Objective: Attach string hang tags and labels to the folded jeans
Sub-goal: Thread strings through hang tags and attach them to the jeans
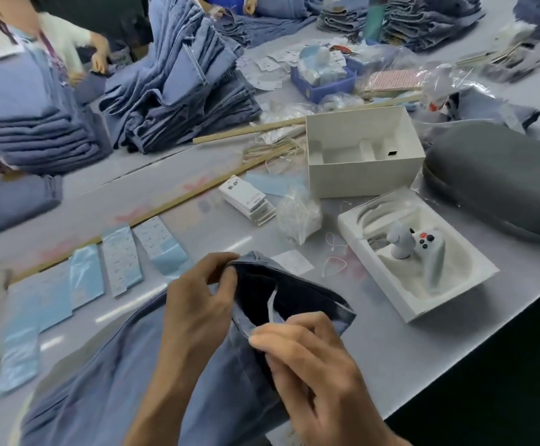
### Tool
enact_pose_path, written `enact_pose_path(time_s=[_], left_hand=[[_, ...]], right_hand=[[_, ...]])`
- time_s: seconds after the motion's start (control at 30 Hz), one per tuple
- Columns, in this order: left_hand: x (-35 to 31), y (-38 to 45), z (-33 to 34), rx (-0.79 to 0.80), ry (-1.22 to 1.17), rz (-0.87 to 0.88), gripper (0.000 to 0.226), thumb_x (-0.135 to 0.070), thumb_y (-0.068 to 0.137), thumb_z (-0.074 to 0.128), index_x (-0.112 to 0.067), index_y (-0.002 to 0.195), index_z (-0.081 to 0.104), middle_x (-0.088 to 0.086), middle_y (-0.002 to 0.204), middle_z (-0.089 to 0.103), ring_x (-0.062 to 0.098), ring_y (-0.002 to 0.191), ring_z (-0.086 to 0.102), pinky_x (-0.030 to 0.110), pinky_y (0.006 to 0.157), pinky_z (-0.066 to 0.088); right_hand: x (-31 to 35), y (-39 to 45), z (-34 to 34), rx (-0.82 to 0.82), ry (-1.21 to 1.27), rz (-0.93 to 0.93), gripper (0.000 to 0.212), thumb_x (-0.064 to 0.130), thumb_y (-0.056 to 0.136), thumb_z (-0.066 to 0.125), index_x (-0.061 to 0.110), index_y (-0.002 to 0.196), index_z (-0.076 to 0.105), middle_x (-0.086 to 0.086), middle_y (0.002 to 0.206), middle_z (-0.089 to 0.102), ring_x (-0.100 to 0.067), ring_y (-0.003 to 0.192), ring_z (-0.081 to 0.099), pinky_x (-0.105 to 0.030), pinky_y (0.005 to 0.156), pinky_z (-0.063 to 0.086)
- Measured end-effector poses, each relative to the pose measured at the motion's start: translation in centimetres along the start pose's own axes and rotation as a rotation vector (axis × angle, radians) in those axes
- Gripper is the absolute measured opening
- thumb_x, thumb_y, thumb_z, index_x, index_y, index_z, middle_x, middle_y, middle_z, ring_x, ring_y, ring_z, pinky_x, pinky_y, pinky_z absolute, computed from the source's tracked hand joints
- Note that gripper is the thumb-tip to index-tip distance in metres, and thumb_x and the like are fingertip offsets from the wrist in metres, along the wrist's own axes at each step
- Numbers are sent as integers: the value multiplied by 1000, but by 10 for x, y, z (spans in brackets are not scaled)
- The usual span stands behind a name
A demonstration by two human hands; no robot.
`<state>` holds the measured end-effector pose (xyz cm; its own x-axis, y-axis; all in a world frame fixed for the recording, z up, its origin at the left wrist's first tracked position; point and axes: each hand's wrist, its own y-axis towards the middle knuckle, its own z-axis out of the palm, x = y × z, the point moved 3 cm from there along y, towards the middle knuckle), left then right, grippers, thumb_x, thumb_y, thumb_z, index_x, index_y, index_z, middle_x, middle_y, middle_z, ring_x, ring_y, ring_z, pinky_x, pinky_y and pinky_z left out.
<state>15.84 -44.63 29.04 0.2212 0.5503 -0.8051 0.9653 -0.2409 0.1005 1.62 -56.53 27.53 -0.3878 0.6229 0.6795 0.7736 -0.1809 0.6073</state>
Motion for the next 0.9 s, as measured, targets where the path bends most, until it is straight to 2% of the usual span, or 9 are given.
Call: enact_pose_path(time_s=[0.07,0.13,0.33,0.5,0.57,0.67,0.73,0.8,0.9], left_hand=[[0,3,-3,-20,-124,-64,27,-5,96,62,-28,92,75,-19,82,75,0,81,70,20,77,56],[-1,6,-10,-18,-299,-151,32,0,97,59,-25,89,78,-4,80,77,11,73,72,31,66,60],[2,5,-24,32,-801,-319,30,0,95,58,-21,93,78,11,93,74,20,76,70,27,60,60],[5,-8,-28,62,-884,-301,33,5,96,52,-18,101,75,16,100,70,23,85,68,28,67,59],[2,-10,-32,52,-769,-257,45,15,93,47,-19,105,75,17,103,70,23,89,66,28,69,58],[-8,-7,-38,-11,-397,-104,57,17,88,46,-27,107,75,1,91,67,15,78,59,30,67,48],[-20,-7,-37,-10,-47,44,47,6,90,53,-31,110,74,-7,92,64,9,73,56,25,69,45],[-31,-8,-30,16,320,151,35,-7,93,56,-30,113,72,-8,99,62,15,83,58,31,76,49],[-41,-6,-24,54,526,180,19,-24,97,58,-29,107,72,-7,98,65,25,91,61,42,77,53]], right_hand=[[-8,8,-7,-27,54,52,22,6,98,59,9,116,72,9,116,69,-21,101,63,-32,85,52],[-15,18,-11,13,43,86,27,4,98,57,9,121,70,8,117,69,-19,104,64,-32,87,53],[14,13,9,206,-60,-93,20,10,98,63,7,115,72,1,112,69,-22,93,59,-34,79,52],[29,-13,19,193,-195,-108,19,10,95,69,10,114,73,-1,117,67,-21,96,62,-39,76,52],[26,-11,14,172,-134,-40,17,17,96,69,16,112,74,2,123,64,-19,105,62,-38,82,52],[7,8,-1,39,-78,109,24,23,100,58,14,114,75,1,124,63,-17,116,59,-32,97,47],[-5,23,-6,12,-211,161,25,19,100,58,9,119,71,0,124,64,-16,118,56,-28,103,44],[-13,35,-5,64,-361,164,29,12,99,61,6,126,67,-3,128,64,-20,122,53,-31,105,44],[-21,41,1,213,-459,184,41,11,96,62,10,136,58,-2,131,63,-22,120,53,-33,103,43]])
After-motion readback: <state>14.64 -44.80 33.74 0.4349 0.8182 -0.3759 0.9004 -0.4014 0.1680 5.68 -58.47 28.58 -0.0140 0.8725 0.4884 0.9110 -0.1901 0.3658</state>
